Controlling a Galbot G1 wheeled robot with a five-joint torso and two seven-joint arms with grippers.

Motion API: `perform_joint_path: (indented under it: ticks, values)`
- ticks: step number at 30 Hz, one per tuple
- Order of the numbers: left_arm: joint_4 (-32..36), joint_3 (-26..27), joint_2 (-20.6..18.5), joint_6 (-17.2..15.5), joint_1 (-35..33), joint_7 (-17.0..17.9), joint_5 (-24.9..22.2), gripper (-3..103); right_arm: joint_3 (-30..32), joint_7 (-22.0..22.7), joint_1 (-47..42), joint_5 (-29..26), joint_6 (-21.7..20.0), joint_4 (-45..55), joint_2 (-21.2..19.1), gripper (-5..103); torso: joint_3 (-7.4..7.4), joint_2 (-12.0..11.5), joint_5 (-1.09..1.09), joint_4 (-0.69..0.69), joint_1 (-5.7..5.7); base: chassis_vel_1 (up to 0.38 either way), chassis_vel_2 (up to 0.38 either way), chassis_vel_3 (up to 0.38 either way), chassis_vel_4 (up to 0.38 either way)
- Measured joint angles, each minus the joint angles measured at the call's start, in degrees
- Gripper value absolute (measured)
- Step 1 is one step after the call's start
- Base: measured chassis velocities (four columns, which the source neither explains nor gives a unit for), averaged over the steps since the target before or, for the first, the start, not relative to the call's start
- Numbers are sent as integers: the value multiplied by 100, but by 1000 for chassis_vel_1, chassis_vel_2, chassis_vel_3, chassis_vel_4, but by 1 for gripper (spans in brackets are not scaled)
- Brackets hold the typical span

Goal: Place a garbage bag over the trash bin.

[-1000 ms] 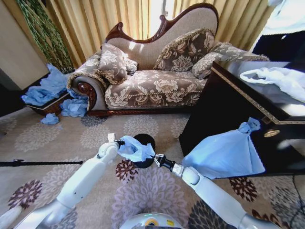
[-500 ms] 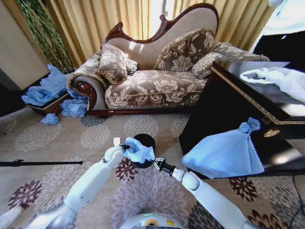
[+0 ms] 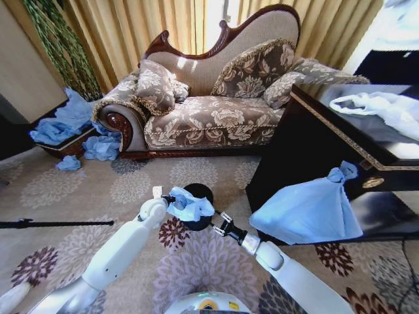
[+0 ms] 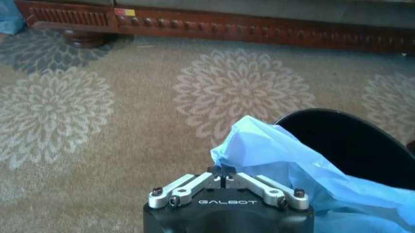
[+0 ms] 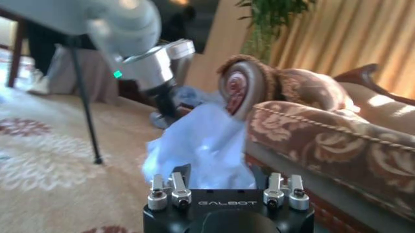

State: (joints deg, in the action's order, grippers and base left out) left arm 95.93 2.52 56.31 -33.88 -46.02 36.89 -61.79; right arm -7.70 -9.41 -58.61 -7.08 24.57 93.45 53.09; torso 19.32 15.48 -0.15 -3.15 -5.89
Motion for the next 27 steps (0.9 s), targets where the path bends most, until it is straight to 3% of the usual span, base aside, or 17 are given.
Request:
perform_joint_path:
  ticks: [3,7,9,10,11,15,16,21,22,27]
  values:
    - [38,28,-6,-4,-34,7,-11,0,211,287,-205,-394,-435,489,-120,81,0,0,0,0,0,0,0,0,0]
    - [65,48,-10,-4,-68,9,-12,0,249,563,-309,-758,-714,777,-164,91,0,0,-1,0,0,0,0,0,0]
    - [97,77,-13,-4,-116,11,-9,0,231,854,-402,-1238,-1065,1097,-170,99,0,0,0,-1,0,0,0,0,0]
    - [117,95,-18,-4,-146,12,-2,0,177,1109,-441,-1584,-1302,1313,-154,99,0,0,-1,-1,0,0,0,0,0]
    - [117,95,-18,-4,-146,12,-2,0,177,1109,-441,-1584,-1302,1313,-154,99,0,0,-1,-1,0,0,0,0,0]
    - [180,145,-57,5,-244,12,20,0,-238,2408,-326,-2983,-2211,2009,69,100,0,0,0,0,0,0,0,0,0]
    - [180,145,-57,5,-244,12,20,0,-238,2408,-326,-2983,-2211,2009,69,100,0,0,0,0,0,0,0,0,0]
    - [254,180,-79,17,-326,20,41,0,-581,3526,249,-4368,-2697,2213,485,100,0,0,-1,1,0,0,0,0,0]
    - [254,180,-79,17,-326,20,41,0,-581,3526,249,-4368,-2697,2213,485,100,0,0,-1,1,0,0,0,0,0]
    - [274,202,-78,25,-386,20,88,0,-762,4125,677,-5433,-2961,2544,633,100,1,0,-1,1,-1,0,0,0,0]
